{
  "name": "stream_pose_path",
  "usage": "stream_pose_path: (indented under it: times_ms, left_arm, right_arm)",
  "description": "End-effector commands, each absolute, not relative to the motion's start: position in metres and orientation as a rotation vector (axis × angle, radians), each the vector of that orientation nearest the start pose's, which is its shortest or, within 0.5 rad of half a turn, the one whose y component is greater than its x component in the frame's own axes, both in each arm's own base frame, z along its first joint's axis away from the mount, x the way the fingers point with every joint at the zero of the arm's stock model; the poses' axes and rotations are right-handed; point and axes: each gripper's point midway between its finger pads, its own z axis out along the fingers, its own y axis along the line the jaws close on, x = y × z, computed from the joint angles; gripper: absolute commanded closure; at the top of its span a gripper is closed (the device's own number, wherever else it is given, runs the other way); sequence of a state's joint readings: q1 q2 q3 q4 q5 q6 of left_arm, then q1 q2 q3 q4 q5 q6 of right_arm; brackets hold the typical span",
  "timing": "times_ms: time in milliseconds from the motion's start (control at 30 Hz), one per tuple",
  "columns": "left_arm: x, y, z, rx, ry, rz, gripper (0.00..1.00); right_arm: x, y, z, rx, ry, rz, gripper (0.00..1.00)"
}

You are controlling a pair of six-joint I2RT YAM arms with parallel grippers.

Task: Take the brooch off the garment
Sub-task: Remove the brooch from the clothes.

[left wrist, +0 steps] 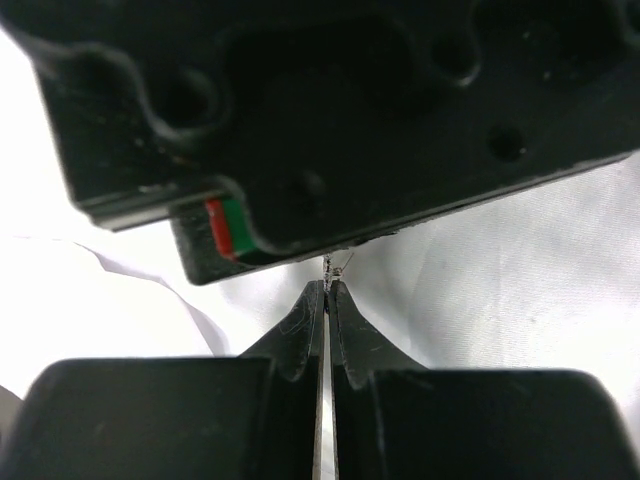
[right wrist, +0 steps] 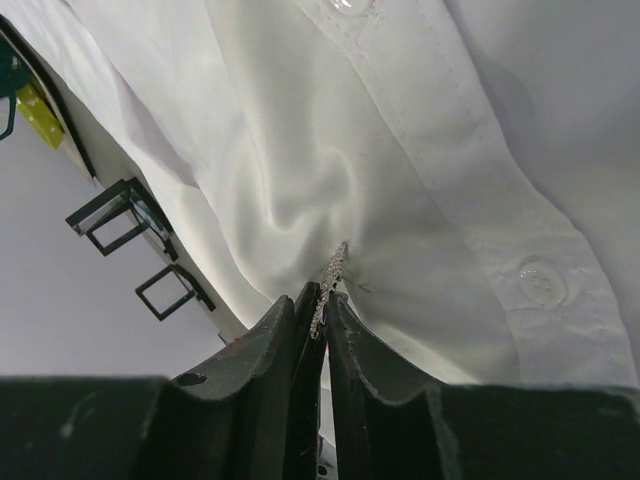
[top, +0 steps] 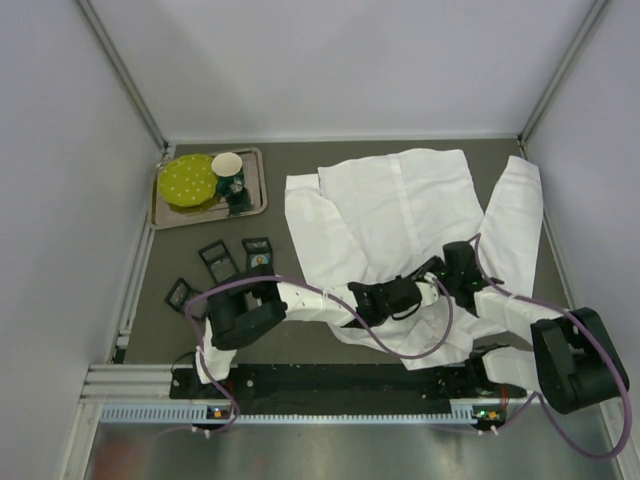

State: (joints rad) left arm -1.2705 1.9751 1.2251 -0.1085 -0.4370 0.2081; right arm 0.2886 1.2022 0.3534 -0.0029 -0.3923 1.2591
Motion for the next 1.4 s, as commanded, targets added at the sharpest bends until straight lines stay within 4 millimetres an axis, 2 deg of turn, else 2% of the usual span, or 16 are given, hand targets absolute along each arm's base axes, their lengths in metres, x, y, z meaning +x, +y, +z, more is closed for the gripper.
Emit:
stream_pose_path:
  times_ms: [0, 300, 467, 700, 733, 767, 867, 967, 1000, 1067, 1133, 1167, 1233, 1267, 1300, 1367]
  left_arm:
    - [0.207, -0.436, 0.038, 1.425, 1.814, -0.057, 1.00]
    - [0.210, -0.439, 0.048, 1.384, 1.789, -0.077, 1.00]
    - [0.209, -0.441, 0.049, 1.373, 1.778, -0.096, 1.00]
    - [0.209, -0.436, 0.050, 1.321, 1.808, -0.093, 1.00]
    - [0.208, -0.435, 0.050, 1.317, 1.814, -0.099, 0.97]
    - [0.208, -0.433, 0.049, 1.311, 1.820, -0.101, 0.85]
    - [0.205, -0.435, 0.054, 1.277, 1.821, -0.150, 0.65]
    - [0.201, -0.432, 0.062, 1.240, 1.828, -0.207, 0.54]
    - [0.202, -0.431, 0.072, 1.212, 1.823, -0.228, 0.50]
    - [0.202, -0.424, 0.074, 1.170, 1.852, -0.272, 0.48]
    - [0.203, -0.421, 0.091, 1.113, 1.865, -0.357, 0.43]
    - [0.204, -0.415, 0.091, 1.082, 1.890, -0.384, 0.43]
    - [0.198, -0.413, 0.111, 1.031, 1.890, -0.493, 0.43]
    - [0.199, -0.405, 0.109, 1.017, 1.910, -0.518, 0.43]
    - [0.198, -0.403, 0.125, 0.981, 1.891, -0.573, 0.44]
    - [0.198, -0.395, 0.128, 0.922, 1.930, -0.651, 0.48]
  right_arm:
    - [0.222, 0.184, 0.042, 1.066, 2.478, 1.146, 0.78]
    - [0.217, 0.181, 0.036, 1.077, 2.482, 1.133, 0.81]
    - [0.217, 0.182, 0.036, 1.076, 2.479, 1.140, 0.99]
    - [0.216, 0.175, 0.039, 1.113, 2.398, 1.141, 1.00]
    - [0.215, 0.174, 0.039, 1.114, 2.393, 1.141, 1.00]
    - [0.216, 0.173, 0.039, 1.110, 2.383, 1.140, 1.00]
    - [0.216, 0.172, 0.040, 1.104, 2.363, 1.142, 1.00]
    - [0.215, 0.172, 0.039, 1.086, 2.349, 1.163, 1.00]
    - [0.215, 0.172, 0.039, 1.080, 2.343, 1.168, 1.00]
    - [0.215, 0.172, 0.038, 1.073, 2.331, 1.178, 1.00]
    - [0.215, 0.173, 0.037, 1.049, 2.315, 1.191, 1.00]
    - [0.215, 0.172, 0.037, 1.042, 2.307, 1.193, 1.00]
    - [0.213, 0.171, 0.034, 1.036, 2.295, 1.198, 1.00]
    - [0.217, 0.171, 0.040, 1.012, 2.260, 1.215, 1.00]
    - [0.217, 0.170, 0.039, 1.002, 2.254, 1.215, 1.00]
    - [0.218, 0.169, 0.041, 0.965, 2.234, 1.223, 1.00]
